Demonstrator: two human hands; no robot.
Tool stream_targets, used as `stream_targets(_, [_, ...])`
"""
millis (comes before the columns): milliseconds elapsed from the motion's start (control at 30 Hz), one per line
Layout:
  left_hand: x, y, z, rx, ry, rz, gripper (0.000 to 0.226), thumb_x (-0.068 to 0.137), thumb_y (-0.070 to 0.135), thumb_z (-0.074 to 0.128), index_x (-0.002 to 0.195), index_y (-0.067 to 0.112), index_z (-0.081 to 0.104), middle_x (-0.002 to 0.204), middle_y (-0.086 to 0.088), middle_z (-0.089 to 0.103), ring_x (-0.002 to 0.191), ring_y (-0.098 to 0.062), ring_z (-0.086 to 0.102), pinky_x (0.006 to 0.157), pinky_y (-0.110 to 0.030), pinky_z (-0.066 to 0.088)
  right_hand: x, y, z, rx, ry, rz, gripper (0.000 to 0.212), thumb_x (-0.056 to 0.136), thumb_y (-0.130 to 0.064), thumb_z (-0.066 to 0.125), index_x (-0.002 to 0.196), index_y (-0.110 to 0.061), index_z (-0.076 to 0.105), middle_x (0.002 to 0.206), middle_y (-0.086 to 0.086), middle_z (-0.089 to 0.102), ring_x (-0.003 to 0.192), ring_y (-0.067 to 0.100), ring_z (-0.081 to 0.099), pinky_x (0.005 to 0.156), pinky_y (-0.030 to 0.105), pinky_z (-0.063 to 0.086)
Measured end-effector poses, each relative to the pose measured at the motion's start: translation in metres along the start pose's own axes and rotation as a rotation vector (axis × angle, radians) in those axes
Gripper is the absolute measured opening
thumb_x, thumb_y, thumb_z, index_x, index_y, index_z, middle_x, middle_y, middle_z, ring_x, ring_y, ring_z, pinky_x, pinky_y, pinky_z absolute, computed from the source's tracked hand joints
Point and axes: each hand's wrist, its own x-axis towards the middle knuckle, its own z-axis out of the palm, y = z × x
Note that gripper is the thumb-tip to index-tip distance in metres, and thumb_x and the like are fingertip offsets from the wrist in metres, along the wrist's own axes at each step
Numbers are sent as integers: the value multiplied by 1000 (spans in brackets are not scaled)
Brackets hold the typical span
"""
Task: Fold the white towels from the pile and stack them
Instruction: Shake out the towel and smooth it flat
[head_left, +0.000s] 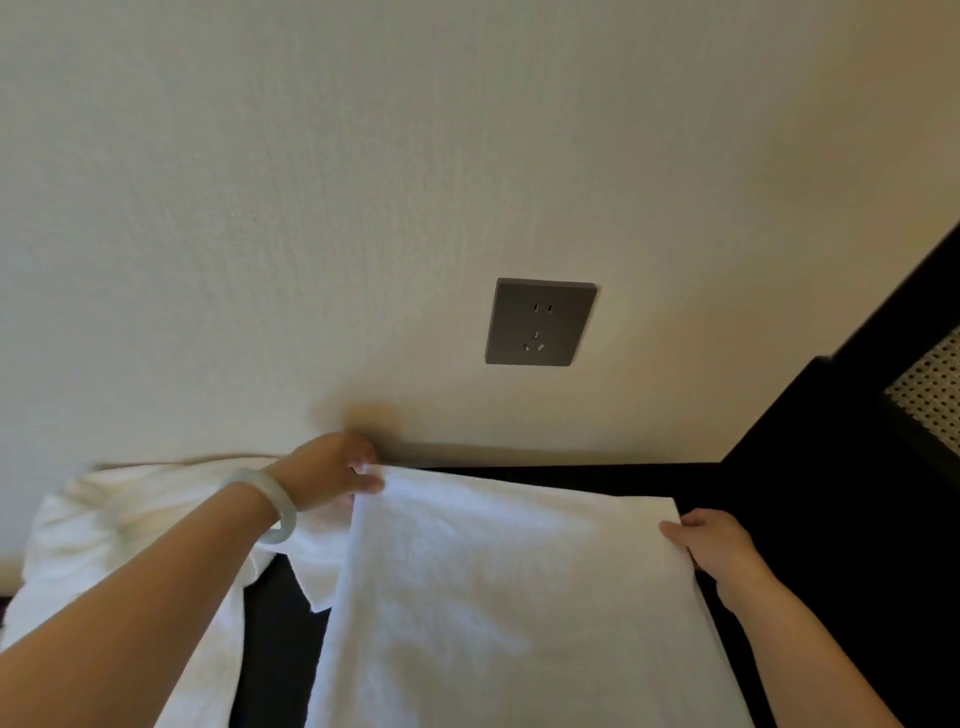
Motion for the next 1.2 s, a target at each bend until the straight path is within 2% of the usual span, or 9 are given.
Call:
stream_targets(167, [0, 6, 31, 19, 171, -64, 17, 85, 26, 72, 91, 20, 58, 85, 4, 55, 71, -10, 51, 55, -18, 34, 0, -5, 7, -185, 31, 7, 16, 95, -11, 61, 82, -2, 58, 88, 18, 64, 83, 34, 62, 67, 34, 45])
stream_targets(333, [-10, 9, 45, -210, 317, -157, 24, 84, 14, 73, 92, 12, 51, 74, 0, 56, 62, -12, 50, 51, -19, 33, -11, -7, 17, -261, 196, -50, 13, 97, -13, 59, 99, -1, 55, 95, 17, 61, 79, 29, 55, 61, 33, 37])
stream_targets(400, [-15, 13, 45, -196, 317, -179, 14, 92, 19, 64, 93, 10, 55, 74, -1, 57, 63, -12, 50, 52, -21, 33, -15, -6, 18, -266, 228, -73, 16, 96, -14, 61, 102, -1, 54, 98, 17, 60, 83, 31, 56, 62, 33, 38])
stream_targets(567, [-40, 23, 40, -36, 371, -248, 22, 99, 16, 44, 79, 11, 49, 74, -4, 55, 69, -24, 52, 62, -30, 37, -28, 4, 14, -390, 249, -106, 28, 95, -20, 63, 110, 2, 57, 110, 22, 59, 98, 39, 58, 70, 35, 43])
stream_targets(767, [-82, 24, 80, 39, 250, -388, 29, 100, 39, 45, 82, 18, 53, 73, 8, 53, 66, -10, 48, 66, -26, 35, -60, 26, 14, -406, 316, -116, 29, 89, -22, 71, 100, 0, 57, 97, 19, 60, 90, 37, 59, 71, 38, 48])
stream_targets(833, [-87, 21, 84, -88, 278, -407, 36, 102, 37, 43, 77, 14, 57, 71, 2, 58, 67, -14, 53, 67, -30, 36, -65, 31, 12, -376, 295, -104, 29, 89, -24, 71, 99, 0, 57, 97, 19, 62, 91, 37, 59, 72, 38, 47])
stream_targets(933, [-87, 12, 81, -448, 276, -457, 40, 101, 29, 50, 80, 0, 67, 68, -16, 67, 68, -31, 64, 70, -39, 54, -69, 36, 4, -317, 231, -67, 26, 91, -27, 69, 92, -4, 58, 85, 12, 63, 76, 30, 58, 61, 34, 41])
stream_targets(1067, [-89, 8, 75, -520, 212, -463, 23, 92, 21, 66, 77, 4, 72, 47, -1, 59, 45, -12, 53, 53, -26, 44, -65, 42, -6, -255, 138, -27, 24, 93, -28, 66, 84, -7, 60, 75, 10, 62, 68, 25, 58, 55, 31, 39])
stream_targets(1200, [-88, 15, 83, -389, 341, -417, 16, 94, 21, 63, 81, 10, 64, 74, -6, 65, 70, -20, 60, 66, -31, 48, -65, 41, -8, -203, 165, -49, 24, 96, -20, 63, 83, -1, 59, 73, 16, 61, 67, 31, 56, 62, 38, 43])
